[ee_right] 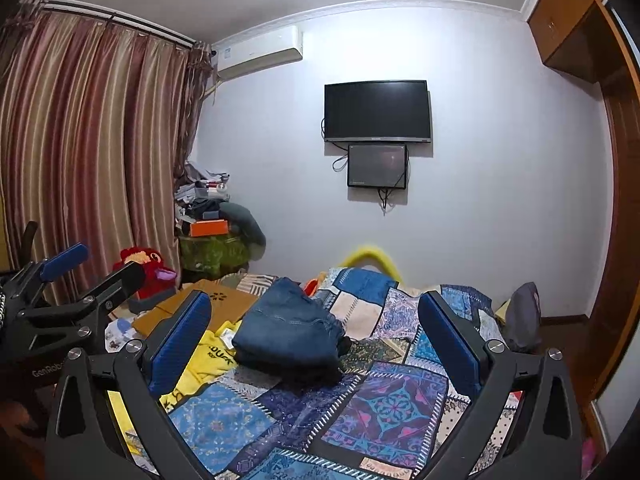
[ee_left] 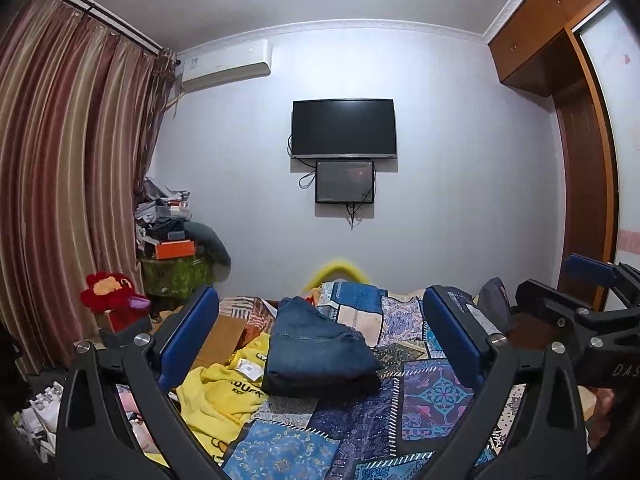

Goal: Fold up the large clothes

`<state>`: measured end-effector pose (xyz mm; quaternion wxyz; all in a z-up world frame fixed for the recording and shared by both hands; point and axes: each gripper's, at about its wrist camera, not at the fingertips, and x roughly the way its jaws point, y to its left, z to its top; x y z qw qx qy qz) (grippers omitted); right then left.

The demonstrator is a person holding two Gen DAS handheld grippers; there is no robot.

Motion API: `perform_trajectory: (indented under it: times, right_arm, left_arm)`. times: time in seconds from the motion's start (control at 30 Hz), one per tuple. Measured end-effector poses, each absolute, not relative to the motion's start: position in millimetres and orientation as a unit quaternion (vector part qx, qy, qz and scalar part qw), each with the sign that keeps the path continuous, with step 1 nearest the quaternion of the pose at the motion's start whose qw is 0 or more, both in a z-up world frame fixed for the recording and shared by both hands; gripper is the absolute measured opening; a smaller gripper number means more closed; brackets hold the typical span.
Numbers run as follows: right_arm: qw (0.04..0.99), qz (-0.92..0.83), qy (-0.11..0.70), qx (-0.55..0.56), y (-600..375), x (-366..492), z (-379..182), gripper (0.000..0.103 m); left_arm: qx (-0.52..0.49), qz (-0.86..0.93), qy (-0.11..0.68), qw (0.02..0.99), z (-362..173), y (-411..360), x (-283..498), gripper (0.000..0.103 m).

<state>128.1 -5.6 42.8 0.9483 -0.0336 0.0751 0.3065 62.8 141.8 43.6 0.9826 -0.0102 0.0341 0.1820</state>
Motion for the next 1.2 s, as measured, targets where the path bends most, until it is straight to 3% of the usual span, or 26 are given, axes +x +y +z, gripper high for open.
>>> perform_trajectory:
  times: [1.2]
  right_arm:
    - [0.945, 0.310, 0.099, -0.016, -13.8, 128.9, 46.4, 0.103]
  left_arm:
    - [-0.018, 0.178, 0.047, 0.983, 40.9, 138.3, 68.1, 0.103]
